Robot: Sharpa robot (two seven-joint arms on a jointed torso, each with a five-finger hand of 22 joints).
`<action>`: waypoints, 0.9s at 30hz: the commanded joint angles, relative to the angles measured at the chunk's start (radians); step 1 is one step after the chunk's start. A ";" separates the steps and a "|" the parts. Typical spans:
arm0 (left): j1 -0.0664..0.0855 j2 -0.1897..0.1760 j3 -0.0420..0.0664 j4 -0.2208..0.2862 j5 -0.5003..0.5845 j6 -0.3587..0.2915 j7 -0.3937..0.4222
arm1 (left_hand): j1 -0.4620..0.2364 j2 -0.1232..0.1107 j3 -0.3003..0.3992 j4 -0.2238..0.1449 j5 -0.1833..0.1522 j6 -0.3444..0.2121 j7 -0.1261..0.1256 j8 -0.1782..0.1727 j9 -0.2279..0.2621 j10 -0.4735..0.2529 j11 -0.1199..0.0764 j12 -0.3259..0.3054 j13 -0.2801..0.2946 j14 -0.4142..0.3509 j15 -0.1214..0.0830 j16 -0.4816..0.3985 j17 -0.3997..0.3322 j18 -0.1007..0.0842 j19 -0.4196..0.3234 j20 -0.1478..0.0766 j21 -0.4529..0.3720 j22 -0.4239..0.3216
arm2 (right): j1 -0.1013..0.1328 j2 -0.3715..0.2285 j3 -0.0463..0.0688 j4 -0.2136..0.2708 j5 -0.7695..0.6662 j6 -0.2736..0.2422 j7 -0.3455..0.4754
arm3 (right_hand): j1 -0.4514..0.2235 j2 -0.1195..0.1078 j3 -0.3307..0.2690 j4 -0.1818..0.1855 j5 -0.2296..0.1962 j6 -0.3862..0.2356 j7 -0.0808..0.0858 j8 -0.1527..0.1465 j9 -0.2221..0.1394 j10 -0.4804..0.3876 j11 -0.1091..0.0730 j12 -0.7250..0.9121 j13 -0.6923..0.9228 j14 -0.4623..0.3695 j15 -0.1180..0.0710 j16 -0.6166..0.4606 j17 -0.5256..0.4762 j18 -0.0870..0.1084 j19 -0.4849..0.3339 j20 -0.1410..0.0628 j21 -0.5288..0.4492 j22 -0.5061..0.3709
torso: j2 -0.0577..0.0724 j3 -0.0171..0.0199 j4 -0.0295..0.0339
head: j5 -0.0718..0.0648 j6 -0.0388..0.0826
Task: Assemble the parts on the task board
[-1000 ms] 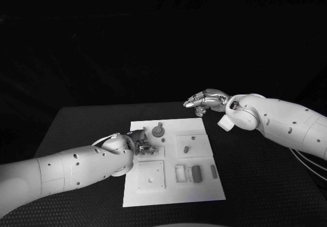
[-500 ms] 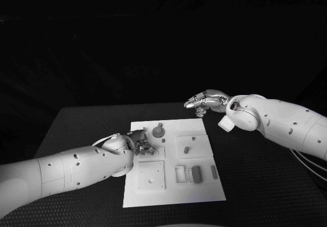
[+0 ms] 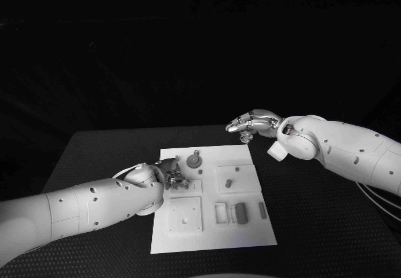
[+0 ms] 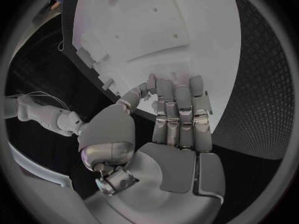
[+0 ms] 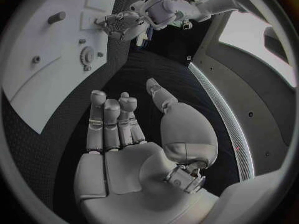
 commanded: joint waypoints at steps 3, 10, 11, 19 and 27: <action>0.000 0.005 0.000 -0.002 0.013 0.033 0.005 | -0.021 -0.016 -0.003 0.013 -0.012 -0.005 -0.001 0.004 -0.001 0.000 -0.001 -0.003 0.002 -0.006 0.000 0.006 -0.003 -0.015 0.001 0.005 -0.003 0.021 | -0.001 0.001 0.000 0.000 -0.006 0.017 0.003 | -0.010 -0.002 -0.002 0.000 0.006 0.001 0.004 -0.003 -0.002 -0.007 -0.001 0.005 -0.001 -0.003 -0.003 0.004 -0.001 0.011 -0.004 0.004 -0.005 -0.001 | 0.000 0.0002 0.0005 | 0.001 -0.002; 0.000 0.006 0.000 -0.005 0.015 0.042 0.006 | -0.031 -0.033 -0.002 0.034 -0.066 -0.006 -0.002 0.006 -0.003 -0.002 -0.001 -0.003 0.003 -0.007 -0.002 0.010 -0.008 -0.014 -0.001 0.003 -0.002 0.021 | -0.001 0.002 0.000 -0.001 -0.006 0.018 0.002 | -0.010 -0.002 -0.002 -0.001 0.006 0.001 0.004 -0.003 -0.002 -0.007 -0.001 0.005 -0.002 -0.003 -0.003 0.004 -0.002 0.011 -0.004 0.004 -0.005 -0.001 | 0.000 0.0003 0.0004 | 0.001 -0.003; 0.000 0.006 0.000 -0.004 0.015 0.042 0.006 | -0.031 -0.033 -0.002 0.034 -0.067 -0.006 -0.002 0.006 -0.003 -0.002 -0.001 -0.003 0.003 -0.007 -0.002 0.010 -0.009 -0.014 -0.001 0.003 -0.002 0.021 | -0.002 0.002 0.000 -0.001 -0.006 0.018 0.002 | -0.010 -0.002 -0.002 -0.001 0.006 0.001 0.004 -0.003 -0.002 -0.007 -0.001 0.005 -0.002 -0.003 -0.003 0.004 -0.002 0.011 -0.004 0.004 -0.005 -0.001 | 0.000 0.0003 0.0004 | 0.001 -0.003; 0.000 0.005 0.000 -0.002 0.019 0.041 0.010 | -0.021 -0.031 0.002 0.029 -0.070 -0.006 -0.002 0.008 -0.003 -0.001 -0.002 -0.002 0.004 -0.007 -0.002 0.012 -0.010 -0.015 -0.001 0.003 -0.001 0.021 | -0.002 0.002 0.000 -0.002 -0.006 0.018 0.002 | -0.011 -0.002 -0.002 0.000 0.006 0.001 0.004 -0.003 -0.002 -0.007 -0.001 0.005 -0.002 -0.003 -0.003 0.004 -0.002 0.011 -0.004 0.004 -0.005 -0.001 | 0.000 0.0003 -0.0003 | 0.001 -0.004; 0.000 0.004 0.000 0.004 0.019 0.042 0.011 | -0.050 -0.049 -0.042 0.023 -0.075 -0.006 -0.003 0.011 -0.002 -0.001 -0.003 0.000 0.007 -0.008 -0.002 0.017 -0.014 -0.014 -0.002 0.002 0.001 0.021 | -0.004 0.003 0.000 -0.002 -0.006 0.019 0.002 | -0.012 -0.002 -0.002 0.000 0.006 0.001 0.004 -0.003 -0.002 -0.007 -0.001 0.005 -0.002 -0.003 -0.003 0.004 -0.002 0.011 -0.004 0.004 -0.005 -0.001 | 0.000 0.0003 0.0002 | -0.001 -0.005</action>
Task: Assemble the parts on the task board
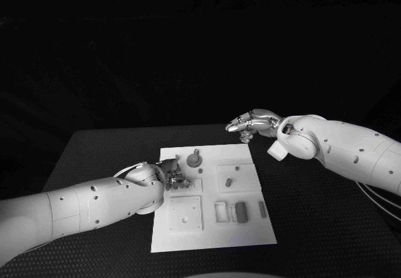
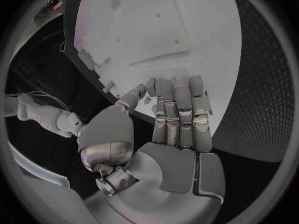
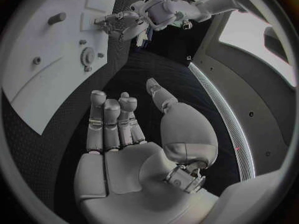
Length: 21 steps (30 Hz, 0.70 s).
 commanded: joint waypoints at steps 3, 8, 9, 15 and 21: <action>0.000 0.000 0.001 0.004 0.005 0.012 0.012 | -0.010 -0.007 -0.019 -0.007 -0.006 -0.006 -0.003 0.007 0.000 -0.001 -0.003 0.000 0.002 -0.008 -0.003 0.005 -0.002 -0.014 -0.002 0.001 0.001 0.021 | -0.003 0.000 0.000 0.000 -0.006 0.016 0.005 | -0.012 -0.002 -0.002 0.000 0.006 0.002 0.005 -0.003 -0.001 -0.007 0.003 0.005 -0.001 -0.003 -0.004 0.004 -0.001 0.011 -0.003 0.004 -0.005 -0.001 | -0.001 -0.0001 -0.0005 | -0.001 -0.001; 0.000 -0.001 0.001 0.008 0.001 0.009 0.013 | -0.022 -0.013 -0.040 -0.015 -0.012 -0.007 -0.004 0.008 0.000 -0.001 -0.004 0.000 0.003 -0.008 -0.004 0.007 -0.005 -0.014 -0.003 0.000 0.000 0.021 | -0.003 0.000 0.000 0.000 -0.006 0.015 0.005 | -0.013 -0.002 -0.002 0.000 0.006 0.002 0.005 -0.003 -0.001 -0.007 0.003 0.005 -0.001 -0.003 -0.004 0.004 -0.001 0.011 -0.004 0.004 -0.005 -0.001 | 0.000 0.0000 0.0000 | -0.003 -0.001; 0.000 -0.002 0.001 0.009 0.001 0.008 0.014 | -0.025 -0.013 -0.045 -0.017 -0.013 -0.007 -0.004 0.008 0.000 -0.001 -0.004 0.000 0.003 -0.009 -0.004 0.007 -0.005 -0.014 -0.003 0.000 0.000 0.020 | -0.003 0.000 0.000 0.000 -0.006 0.015 0.005 | -0.013 -0.003 -0.002 0.000 0.006 0.002 0.005 -0.003 -0.001 -0.007 0.003 0.005 -0.002 -0.003 -0.004 0.004 -0.001 0.011 -0.004 0.004 -0.005 -0.001 | 0.000 0.0005 -0.0002 | -0.002 -0.001; 0.000 -0.003 0.001 0.010 -0.004 -0.008 0.015 | -0.042 -0.013 -0.073 -0.032 -0.061 -0.009 -0.005 0.009 -0.001 -0.002 -0.005 -0.002 0.003 -0.010 -0.006 0.009 -0.009 -0.013 -0.004 -0.002 -0.003 0.018 | -0.004 0.001 0.000 0.000 -0.006 0.015 0.004 | -0.015 -0.004 -0.003 0.000 0.006 0.001 0.005 -0.003 -0.001 -0.007 0.003 0.005 -0.002 -0.003 -0.004 0.004 -0.001 0.011 -0.004 0.004 -0.005 -0.001 | 0.000 -0.0001 0.0005 | -0.004 0.001; 0.000 -0.004 0.001 0.009 -0.004 -0.021 0.019 | -0.046 -0.013 -0.076 -0.032 -0.070 -0.009 -0.005 0.009 -0.001 -0.001 -0.005 -0.003 0.003 -0.010 -0.007 0.009 -0.010 -0.013 -0.003 -0.002 -0.004 0.018 | -0.004 0.000 0.000 0.000 -0.006 0.015 0.004 | -0.017 -0.005 -0.003 0.000 0.006 0.001 0.005 -0.003 -0.001 -0.007 0.003 0.005 -0.002 -0.003 -0.004 0.004 -0.001 0.011 -0.004 0.004 -0.005 -0.001 | 0.000 -0.0001 -0.0002 | -0.004 0.001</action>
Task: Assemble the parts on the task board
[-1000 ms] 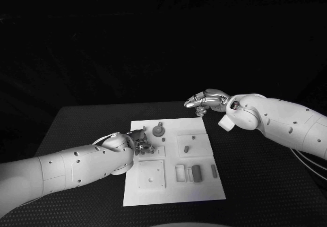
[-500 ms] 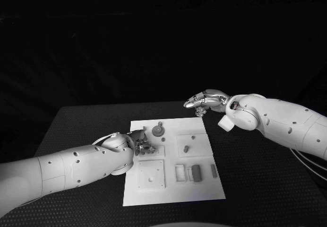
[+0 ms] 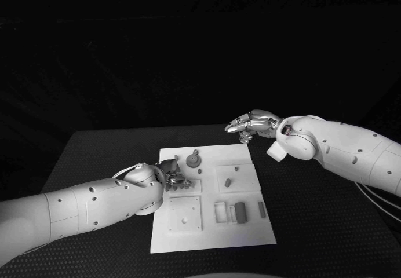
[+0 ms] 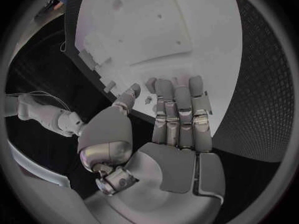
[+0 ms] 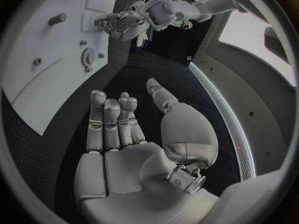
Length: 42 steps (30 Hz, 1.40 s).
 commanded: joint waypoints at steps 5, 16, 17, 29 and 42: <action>0.000 0.001 0.001 0.003 -0.004 -0.020 0.017 | -0.012 0.003 -0.007 0.003 -0.006 -0.005 -0.002 0.006 -0.002 -0.001 -0.005 -0.003 0.001 -0.006 -0.003 0.005 -0.002 -0.012 -0.003 -0.002 -0.004 0.017 | -0.001 0.001 0.000 -0.001 -0.005 0.015 0.005 | -0.014 -0.002 -0.004 0.001 0.006 0.002 0.006 -0.003 -0.001 -0.007 0.003 0.005 -0.002 -0.004 -0.004 0.005 -0.001 0.011 -0.004 0.004 -0.005 -0.001 | 0.001 0.0002 -0.0004 | -0.002 0.000; 0.000 -0.027 0.006 0.017 0.006 -0.031 0.030 | -0.012 0.007 -0.006 0.003 -0.007 -0.005 -0.002 0.007 -0.002 0.000 -0.006 -0.003 0.001 -0.005 -0.004 0.005 -0.002 -0.012 -0.002 -0.003 -0.005 0.017 | -0.002 0.000 0.000 -0.004 -0.005 0.013 0.005 | -0.017 -0.002 -0.004 0.002 0.006 0.002 0.006 -0.004 -0.002 -0.007 0.003 0.006 -0.002 -0.004 -0.004 0.005 -0.002 0.011 -0.004 0.004 -0.005 -0.001 | 0.001 0.0004 -0.0003 | -0.003 0.002; 0.000 -0.030 0.007 0.019 0.011 -0.027 0.031 | -0.011 0.007 -0.006 0.002 -0.007 -0.005 -0.002 0.006 -0.002 -0.001 -0.005 -0.004 0.000 -0.006 -0.004 0.005 -0.003 -0.012 -0.003 -0.003 -0.005 0.017 | -0.002 0.000 0.000 -0.005 -0.005 0.012 0.005 | -0.017 -0.002 -0.004 0.002 0.006 0.001 0.006 -0.004 -0.002 -0.007 0.003 0.006 -0.002 -0.004 -0.004 0.005 -0.002 0.011 -0.004 0.004 -0.005 -0.001 | 0.000 0.0003 0.0000 | -0.003 0.003; 0.078 -0.060 0.076 0.018 0.221 0.060 0.008 | -0.010 0.009 -0.006 -0.006 -0.008 -0.021 0.005 -0.002 -0.007 -0.015 0.002 -0.012 -0.003 -0.019 0.000 -0.002 -0.009 -0.015 -0.014 0.001 -0.014 0.015 | -0.002 0.005 0.000 -0.022 -0.005 0.010 0.004 | -0.021 -0.004 -0.004 0.003 0.006 0.001 0.006 -0.004 -0.002 -0.007 0.003 0.006 -0.003 -0.004 -0.003 0.005 -0.002 0.011 -0.003 0.004 -0.005 -0.001 | 0.001 0.0004 -0.0020 | 0.000 0.023; 0.163 0.071 0.077 -0.318 0.300 0.221 -0.006 | -0.028 0.041 -0.008 -0.001 -0.019 -0.051 0.020 -0.018 -0.015 -0.047 0.016 -0.027 -0.009 -0.047 0.013 -0.015 -0.022 -0.015 -0.040 0.013 -0.037 0.010 | -0.002 0.009 0.000 -0.027 -0.006 0.001 0.003 | -0.022 -0.005 -0.004 0.003 0.006 0.000 0.007 -0.004 -0.002 -0.008 0.003 0.006 -0.003 -0.004 -0.003 0.005 -0.002 0.011 -0.003 0.004 -0.005 -0.001 | 0.005 -0.0006 -0.0022 | -0.001 0.036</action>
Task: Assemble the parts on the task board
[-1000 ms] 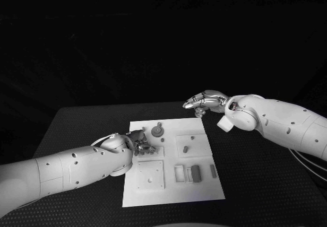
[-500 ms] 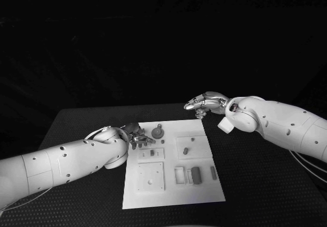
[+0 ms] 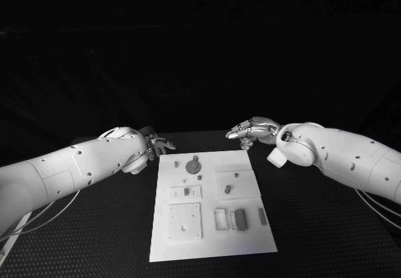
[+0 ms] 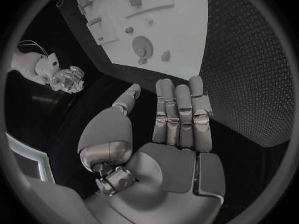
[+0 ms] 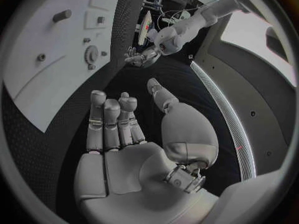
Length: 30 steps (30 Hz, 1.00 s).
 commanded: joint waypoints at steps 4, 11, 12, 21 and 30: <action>0.005 0.063 0.000 -0.102 0.026 0.139 0.009 | 0.002 0.021 0.000 -0.011 -0.014 -0.096 0.038 -0.053 -0.024 -0.043 0.030 -0.023 -0.012 -0.045 0.024 -0.020 -0.012 -0.015 -0.040 0.022 -0.033 0.004 | -0.001 0.002 0.000 -0.002 -0.006 0.004 0.004 | -0.011 -0.001 -0.004 0.003 0.006 -0.001 0.006 -0.005 -0.001 -0.007 -0.001 0.007 -0.001 -0.005 -0.005 0.006 -0.001 0.015 -0.003 0.004 -0.005 -0.001 | 0.004 -0.0018 0.0008 | 0.000 0.003; 0.004 0.129 -0.001 -0.206 -0.041 0.242 -0.003 | 0.009 0.047 0.003 -0.016 -0.013 -0.114 0.045 -0.062 -0.029 -0.044 0.036 -0.018 -0.009 -0.049 0.026 -0.013 -0.008 -0.013 -0.037 0.024 -0.038 0.005 | 0.000 0.007 0.000 -0.005 -0.007 0.005 0.004 | -0.011 -0.001 -0.004 0.003 0.006 -0.001 0.006 -0.005 -0.001 -0.007 -0.001 0.007 -0.002 -0.005 -0.005 0.006 -0.001 0.015 -0.003 0.004 -0.005 -0.001 | 0.008 -0.0025 -0.0011 | 0.005 0.007; 0.004 0.139 -0.001 -0.222 -0.054 0.257 -0.004 | 0.010 0.052 0.003 -0.018 -0.013 -0.113 0.044 -0.061 -0.029 -0.042 0.035 -0.015 -0.007 -0.047 0.025 -0.010 -0.007 -0.013 -0.034 0.024 -0.037 0.007 | 0.000 0.008 0.000 -0.005 -0.007 0.005 0.004 | -0.011 -0.001 -0.004 0.003 0.006 -0.001 0.006 -0.005 -0.001 -0.007 -0.001 0.007 -0.002 -0.005 -0.005 0.006 -0.001 0.015 -0.003 0.004 -0.005 -0.001 | 0.008 -0.0024 -0.0014 | 0.006 0.008; 0.000 0.178 -0.004 -0.278 -0.080 0.293 -0.002 | 0.010 0.051 -0.004 -0.025 -0.014 -0.100 0.038 -0.053 -0.027 -0.033 0.029 -0.001 0.000 -0.039 0.021 0.003 -0.001 -0.011 -0.020 0.021 -0.033 0.014 | 0.000 0.007 0.000 -0.002 -0.008 0.002 0.003 | -0.012 -0.001 -0.003 0.003 0.006 -0.001 0.006 -0.005 -0.002 -0.007 -0.001 0.007 -0.002 -0.005 -0.005 0.006 -0.001 0.015 -0.003 0.004 -0.005 -0.001 | 0.016 -0.0016 -0.0030 | 0.006 0.011; -0.017 0.219 -0.004 -0.338 -0.092 0.292 0.008 | -0.005 0.041 -0.007 -0.016 -0.051 -0.096 0.034 -0.050 -0.028 -0.032 0.026 0.005 0.003 -0.037 0.016 0.008 0.001 -0.010 -0.014 0.017 -0.034 0.017 | 0.000 0.010 0.001 0.002 -0.009 0.001 0.003 | -0.013 -0.001 -0.003 0.003 0.006 -0.001 0.006 -0.005 -0.002 -0.007 -0.001 0.007 -0.002 -0.005 -0.005 0.006 -0.001 0.015 -0.003 0.003 -0.005 -0.001 | 0.019 -0.0014 -0.0047 | 0.012 0.009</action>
